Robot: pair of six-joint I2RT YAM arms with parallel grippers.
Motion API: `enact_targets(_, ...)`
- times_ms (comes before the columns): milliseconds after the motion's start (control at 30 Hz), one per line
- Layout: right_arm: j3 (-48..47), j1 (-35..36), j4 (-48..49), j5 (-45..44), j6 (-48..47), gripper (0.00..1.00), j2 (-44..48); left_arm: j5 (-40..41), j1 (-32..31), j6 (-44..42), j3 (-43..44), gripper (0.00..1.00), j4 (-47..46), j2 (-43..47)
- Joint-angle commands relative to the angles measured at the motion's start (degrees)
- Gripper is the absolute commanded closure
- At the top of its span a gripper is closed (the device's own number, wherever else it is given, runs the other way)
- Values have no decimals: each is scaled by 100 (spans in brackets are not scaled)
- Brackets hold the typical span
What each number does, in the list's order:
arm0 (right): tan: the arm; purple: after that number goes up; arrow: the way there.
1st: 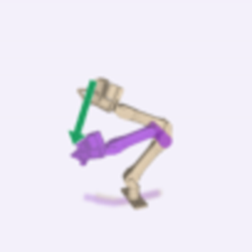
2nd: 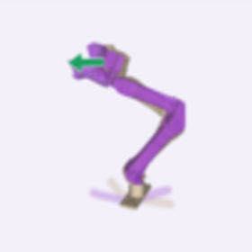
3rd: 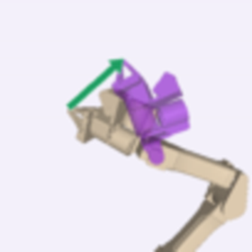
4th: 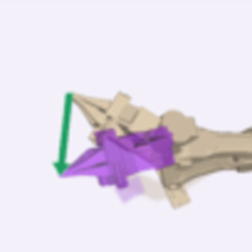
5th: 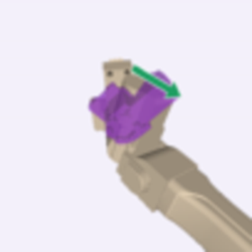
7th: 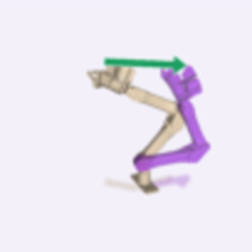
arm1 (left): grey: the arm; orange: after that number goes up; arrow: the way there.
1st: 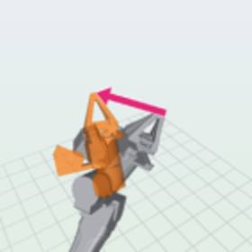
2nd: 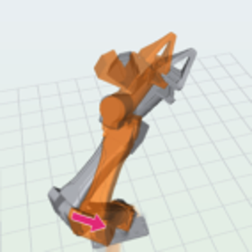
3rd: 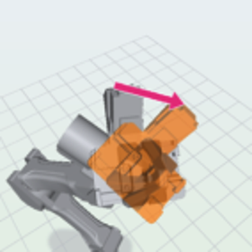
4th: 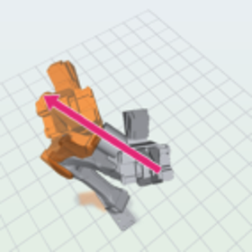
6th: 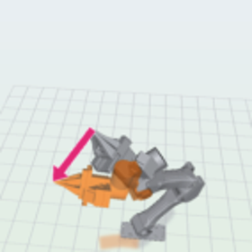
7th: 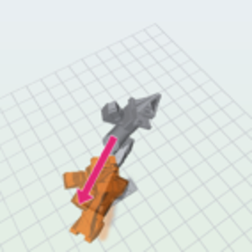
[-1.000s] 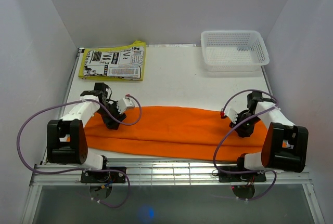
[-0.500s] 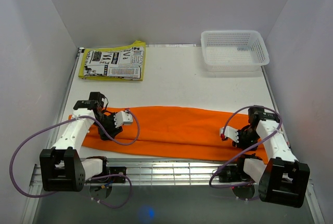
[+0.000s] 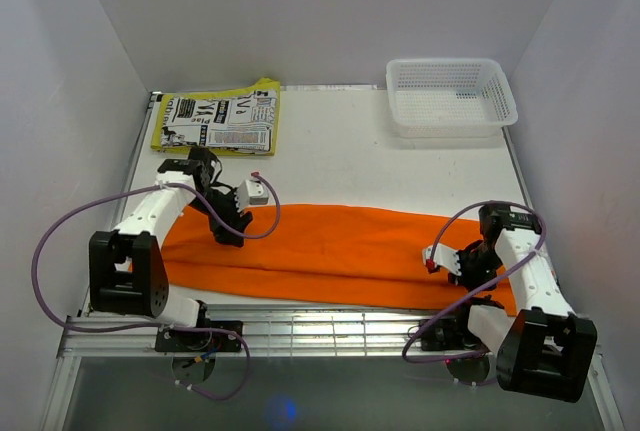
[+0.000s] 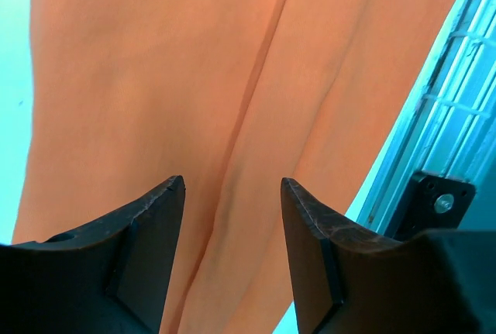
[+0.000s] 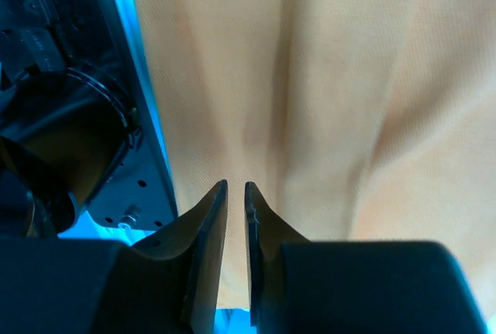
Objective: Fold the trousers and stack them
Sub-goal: Fold the trousers
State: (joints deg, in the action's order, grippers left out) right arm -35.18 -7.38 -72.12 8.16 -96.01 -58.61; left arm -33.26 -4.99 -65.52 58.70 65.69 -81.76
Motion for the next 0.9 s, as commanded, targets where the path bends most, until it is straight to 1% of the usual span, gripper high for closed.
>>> enact_targets(0,-471,26,-277,351,-86,77,209,-410,-326,337,125,37,-118,-147)
enact_targets(100,-972,26,-31,545,274,76,140,-322,-651,434,-33,39,-223,-323)
enact_targets(167,-1323,17,57,730,713,77,-97,-155,-862,513,-191,41,-276,-428)
enact_targets(200,-1682,26,40,983,863,77,-220,-111,-915,531,-244,42,-302,-464)
enact_targets(233,-1859,17,40,1098,1178,77,-482,-50,-1011,566,-288,42,-311,-499)
enact_targets(300,-2306,26,84,1405,1504,77,-799,-14,-1091,654,-394,43,-311,-587)
enact_targets(333,-2422,26,136,1503,1697,77,-1132,3,-1187,672,-420,44,-311,-605)
enact_targets(367,-2528,26,284,1582,2126,76,-1309,47,-1232,689,-455,44,-320,-605)
enact_targets(400,-2677,34,373,1679,2347,76,-1494,65,-1328,724,-534,45,-303,-579)
enact_targets(433,-2722,78,478,1697,2576,76,-1844,73,-1381,724,-561,46,-294,-535)
enact_targets(467,-2748,105,592,1697,2961,77,-2004,91,-1434,733,-596,46,-268,-508)
enact_targets(567,-2705,263,1032,1592,3569,78,-2496,109,-1680,707,-675,51,-57,-403)
enact_targets(667,-2530,386,1489,1425,3869,80,-2822,109,-1899,645,-728,54,163,-157)
enact_targets(833,-2283,553,1999,1126,4239,83,-3279,477,-2321,470,-982,57,479,308)
enact_targets(867,-2257,562,2035,1100,4265,83,-3323,539,-2383,409,-1140,57,515,449)
